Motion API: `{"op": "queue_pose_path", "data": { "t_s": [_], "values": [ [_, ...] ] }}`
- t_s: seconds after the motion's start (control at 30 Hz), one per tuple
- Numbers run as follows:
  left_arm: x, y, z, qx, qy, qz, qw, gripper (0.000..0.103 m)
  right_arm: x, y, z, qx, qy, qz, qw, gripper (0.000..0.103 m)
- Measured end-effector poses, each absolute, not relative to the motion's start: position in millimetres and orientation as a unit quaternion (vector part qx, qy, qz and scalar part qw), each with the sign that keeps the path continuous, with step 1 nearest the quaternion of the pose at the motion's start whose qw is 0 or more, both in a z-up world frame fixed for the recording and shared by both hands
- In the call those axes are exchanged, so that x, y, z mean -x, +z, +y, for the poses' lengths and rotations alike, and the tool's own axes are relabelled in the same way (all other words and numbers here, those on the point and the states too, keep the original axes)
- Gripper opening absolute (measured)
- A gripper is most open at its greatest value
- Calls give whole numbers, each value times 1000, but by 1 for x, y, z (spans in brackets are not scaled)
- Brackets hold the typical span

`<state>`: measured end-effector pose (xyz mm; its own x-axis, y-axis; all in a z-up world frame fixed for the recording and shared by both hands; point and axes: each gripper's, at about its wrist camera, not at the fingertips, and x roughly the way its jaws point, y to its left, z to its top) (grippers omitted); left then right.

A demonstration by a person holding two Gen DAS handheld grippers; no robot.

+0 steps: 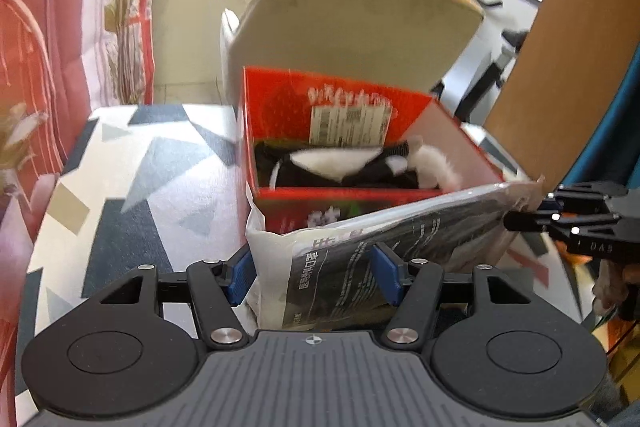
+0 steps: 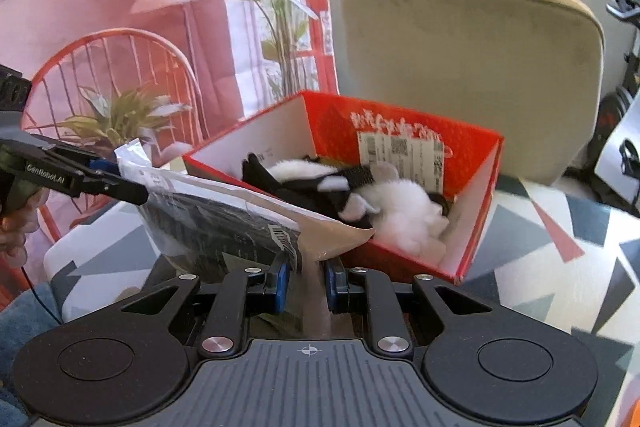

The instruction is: Organize soft objects

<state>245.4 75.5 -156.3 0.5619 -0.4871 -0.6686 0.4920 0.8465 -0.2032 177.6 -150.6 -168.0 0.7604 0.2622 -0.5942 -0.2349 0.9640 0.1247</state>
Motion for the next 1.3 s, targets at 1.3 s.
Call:
{"op": "queue_pose_path", "data": {
  "t_s": [1.3],
  "values": [
    [-437, -130, -4, 34, -284, 293, 912, 52, -338, -138, -242, 55, 63, 218, 972, 16]
  ]
}}
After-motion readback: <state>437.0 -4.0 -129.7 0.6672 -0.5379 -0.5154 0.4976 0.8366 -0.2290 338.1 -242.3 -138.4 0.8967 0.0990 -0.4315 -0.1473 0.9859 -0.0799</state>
